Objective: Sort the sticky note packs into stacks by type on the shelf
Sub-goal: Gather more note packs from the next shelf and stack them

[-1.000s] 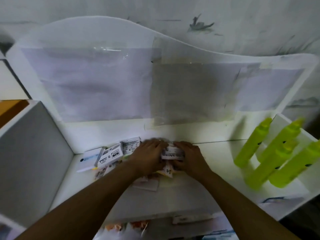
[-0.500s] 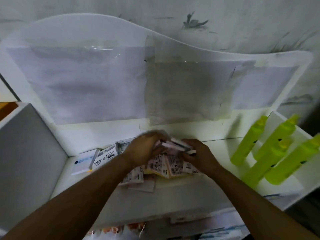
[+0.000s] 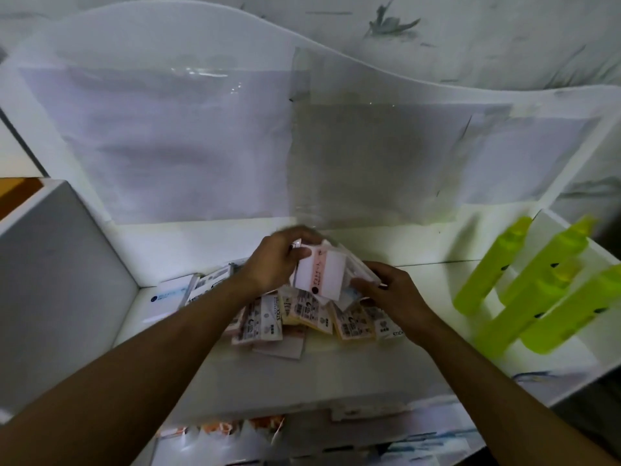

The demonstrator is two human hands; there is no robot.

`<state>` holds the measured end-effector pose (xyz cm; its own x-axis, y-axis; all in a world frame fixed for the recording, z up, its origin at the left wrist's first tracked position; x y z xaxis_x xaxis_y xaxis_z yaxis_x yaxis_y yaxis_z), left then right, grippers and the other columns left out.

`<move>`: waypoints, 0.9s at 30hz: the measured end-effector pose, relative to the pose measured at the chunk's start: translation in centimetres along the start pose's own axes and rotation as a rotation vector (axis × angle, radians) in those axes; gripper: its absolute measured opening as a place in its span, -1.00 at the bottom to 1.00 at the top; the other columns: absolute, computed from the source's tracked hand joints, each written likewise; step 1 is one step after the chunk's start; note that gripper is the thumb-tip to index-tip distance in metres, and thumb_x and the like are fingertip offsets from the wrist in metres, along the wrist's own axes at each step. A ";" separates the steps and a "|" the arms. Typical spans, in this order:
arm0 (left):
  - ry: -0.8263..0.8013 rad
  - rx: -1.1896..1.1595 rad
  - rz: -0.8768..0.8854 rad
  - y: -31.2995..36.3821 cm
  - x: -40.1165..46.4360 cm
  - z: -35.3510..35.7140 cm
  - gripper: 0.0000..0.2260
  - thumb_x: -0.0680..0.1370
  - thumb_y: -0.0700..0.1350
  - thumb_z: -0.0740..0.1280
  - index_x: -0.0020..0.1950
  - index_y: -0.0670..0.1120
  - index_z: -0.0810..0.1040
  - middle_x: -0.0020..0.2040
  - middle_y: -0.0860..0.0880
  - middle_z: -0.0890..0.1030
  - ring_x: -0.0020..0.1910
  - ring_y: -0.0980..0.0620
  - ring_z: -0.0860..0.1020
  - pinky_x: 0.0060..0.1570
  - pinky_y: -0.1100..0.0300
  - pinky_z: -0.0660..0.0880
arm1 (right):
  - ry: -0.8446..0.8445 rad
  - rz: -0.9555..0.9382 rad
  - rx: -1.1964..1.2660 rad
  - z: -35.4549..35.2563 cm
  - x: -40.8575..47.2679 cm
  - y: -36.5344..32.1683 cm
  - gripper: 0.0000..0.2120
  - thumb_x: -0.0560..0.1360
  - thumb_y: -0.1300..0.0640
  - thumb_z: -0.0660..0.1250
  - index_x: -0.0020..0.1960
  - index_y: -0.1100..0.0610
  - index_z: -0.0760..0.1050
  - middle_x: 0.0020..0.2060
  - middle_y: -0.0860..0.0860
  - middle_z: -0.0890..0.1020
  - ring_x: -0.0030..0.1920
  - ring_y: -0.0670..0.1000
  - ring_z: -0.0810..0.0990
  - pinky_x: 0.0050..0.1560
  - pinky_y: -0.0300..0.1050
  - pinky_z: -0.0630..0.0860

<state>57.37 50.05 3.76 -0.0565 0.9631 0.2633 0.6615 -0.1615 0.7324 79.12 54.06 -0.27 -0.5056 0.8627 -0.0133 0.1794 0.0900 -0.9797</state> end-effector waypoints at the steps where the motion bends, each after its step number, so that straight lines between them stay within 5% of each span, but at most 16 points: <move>1: -0.030 -0.011 -0.003 -0.2 -0.1 -0.2 -0.75 0.55 -0.29 0.29 0.03 0.06 0.58 0.13 0.09 0.59 0.11 0.09 0.55 -0.02 0.50 0.42 | -0.002 0.001 0.000 0.1 -0.1 0.0 -0.78 0.48 0.13 0.41 0.02 -0.17 0.56 -0.04 -0.08 0.68 -0.12 -0.06 0.70 -0.20 -0.10 0.65; 3: -0.091 -0.066 0.008 -0.4 -0.3 -0.4 -0.70 0.55 -0.30 0.30 -0.03 0.13 0.57 0.14 0.01 0.60 0.12 -0.01 0.58 0.05 0.21 0.54 | 0.002 0.011 0.003 0.3 -0.3 0.1 -0.80 0.49 0.12 0.40 0.05 -0.14 0.55 -0.05 -0.06 0.68 -0.14 -0.04 0.69 -0.26 -0.17 0.62; 5: -0.103 -0.036 0.016 -0.2 -0.5 -0.5 -0.71 0.56 -0.30 0.29 -0.03 0.13 0.54 0.15 -0.02 0.60 0.13 -0.01 0.57 0.09 0.13 0.54 | 0.000 0.027 -0.012 0.3 -0.4 0.2 -0.78 0.50 0.11 0.39 0.12 -0.08 0.54 -0.02 -0.02 0.67 -0.12 -0.01 0.68 -0.27 -0.20 0.61; 12: -0.105 0.078 0.041 -0.1 -1.0 -0.3 -0.78 0.58 -0.30 0.25 0.14 -0.05 0.54 0.12 0.06 0.57 0.09 0.09 0.56 -0.04 0.38 0.48 | -0.060 0.033 0.022 0.4 -0.5 0.0 -0.71 0.52 0.10 0.36 0.23 -0.01 0.54 0.05 0.00 0.65 -0.02 0.02 0.67 -0.08 -0.07 0.65; 22: -0.162 0.130 0.078 1.0 -1.0 0.2 -0.65 0.56 -0.32 0.28 0.30 -0.03 0.49 0.12 0.12 0.53 0.11 0.20 0.47 -0.03 0.62 0.32 | -0.163 0.119 0.010 0.7 -0.4 -0.9 -0.72 0.54 0.03 0.31 0.24 0.04 0.47 0.06 -0.04 0.65 0.04 -0.02 0.65 0.01 -0.05 0.63; 27: -0.133 0.134 0.090 1.5 -0.9 0.5 -0.67 0.54 -0.28 0.33 0.29 -0.05 0.51 0.14 0.10 0.56 0.10 0.20 0.51 0.05 0.58 0.36 | -0.136 0.094 -0.111 2.0 0.1 -1.2 -0.40 0.34 -0.19 0.47 0.31 -0.09 0.37 0.15 -0.07 0.60 0.12 -0.02 0.62 0.05 0.05 0.63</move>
<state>58.84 49.01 4.30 0.1003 0.9674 0.2325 0.7533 -0.2265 0.6175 77.17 53.07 0.50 -0.5902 0.7953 -0.1382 0.3192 0.0726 -0.9449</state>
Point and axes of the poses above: each hand's wrist, its own x-axis towards the middle knuckle, its own z-axis out of the palm, y = z × x, the point moved 3 cm from there along x, towards the middle knuckle
